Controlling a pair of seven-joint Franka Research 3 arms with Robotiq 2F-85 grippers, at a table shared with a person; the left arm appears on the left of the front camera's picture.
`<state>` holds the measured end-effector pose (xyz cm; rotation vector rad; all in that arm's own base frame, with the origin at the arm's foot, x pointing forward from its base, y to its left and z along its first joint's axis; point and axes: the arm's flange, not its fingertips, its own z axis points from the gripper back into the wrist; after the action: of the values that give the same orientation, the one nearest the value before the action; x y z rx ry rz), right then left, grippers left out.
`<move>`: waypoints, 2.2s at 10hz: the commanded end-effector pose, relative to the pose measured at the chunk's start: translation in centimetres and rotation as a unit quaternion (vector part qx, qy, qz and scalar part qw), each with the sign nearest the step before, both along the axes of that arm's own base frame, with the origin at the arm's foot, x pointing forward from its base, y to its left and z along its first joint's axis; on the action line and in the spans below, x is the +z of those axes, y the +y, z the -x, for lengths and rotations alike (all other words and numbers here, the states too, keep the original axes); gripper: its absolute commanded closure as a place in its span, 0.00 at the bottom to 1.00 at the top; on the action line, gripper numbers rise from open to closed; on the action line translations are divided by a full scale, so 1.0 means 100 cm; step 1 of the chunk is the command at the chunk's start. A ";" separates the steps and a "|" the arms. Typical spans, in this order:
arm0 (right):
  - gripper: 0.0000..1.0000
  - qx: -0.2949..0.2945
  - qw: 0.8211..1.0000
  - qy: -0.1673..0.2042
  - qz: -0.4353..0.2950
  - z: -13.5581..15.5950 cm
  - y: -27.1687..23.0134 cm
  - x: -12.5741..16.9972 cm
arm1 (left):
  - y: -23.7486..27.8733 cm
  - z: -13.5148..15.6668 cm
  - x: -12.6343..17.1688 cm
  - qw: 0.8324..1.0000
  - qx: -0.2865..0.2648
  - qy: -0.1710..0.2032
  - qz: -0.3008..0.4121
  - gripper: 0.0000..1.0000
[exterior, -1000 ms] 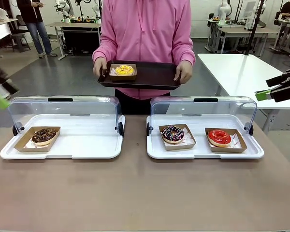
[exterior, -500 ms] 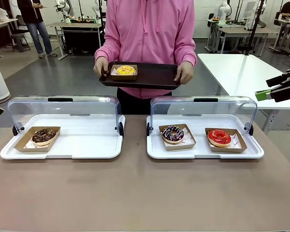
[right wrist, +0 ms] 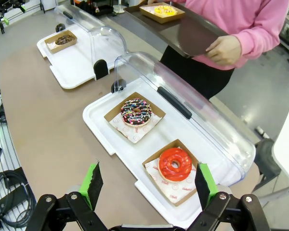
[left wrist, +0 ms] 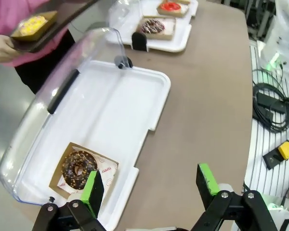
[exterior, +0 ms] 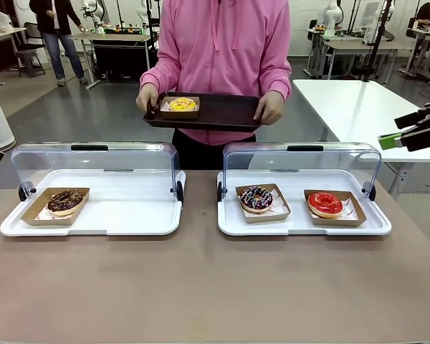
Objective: Provide the desired donut to the person.
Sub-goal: Pick up and lift the Paper togo box containing the Donut pointed at by the person.
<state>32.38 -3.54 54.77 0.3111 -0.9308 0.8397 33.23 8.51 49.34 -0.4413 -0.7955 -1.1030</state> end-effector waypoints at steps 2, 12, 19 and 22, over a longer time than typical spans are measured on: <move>0.00 0.002 1.000 0.002 0.003 -0.001 0.001 -0.001 | 0.001 0.001 -0.011 1.000 0.008 -0.015 0.018 0.00; 0.00 0.002 1.000 0.002 0.003 -0.001 0.001 -0.001 | 0.003 0.000 -0.005 0.999 0.023 -0.006 0.043 0.00; 0.00 0.002 1.000 0.002 0.003 -0.001 0.001 -0.001 | 0.005 -0.002 -0.001 0.999 0.020 -0.003 0.033 0.00; 0.00 0.002 1.000 0.002 0.003 -0.001 0.001 -0.001 | 0.005 -0.002 -0.001 0.999 0.020 -0.003 0.033 0.00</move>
<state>32.38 -3.54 54.77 0.3111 -0.9308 0.8397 33.40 8.97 49.35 -0.4687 -0.8340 -1.0445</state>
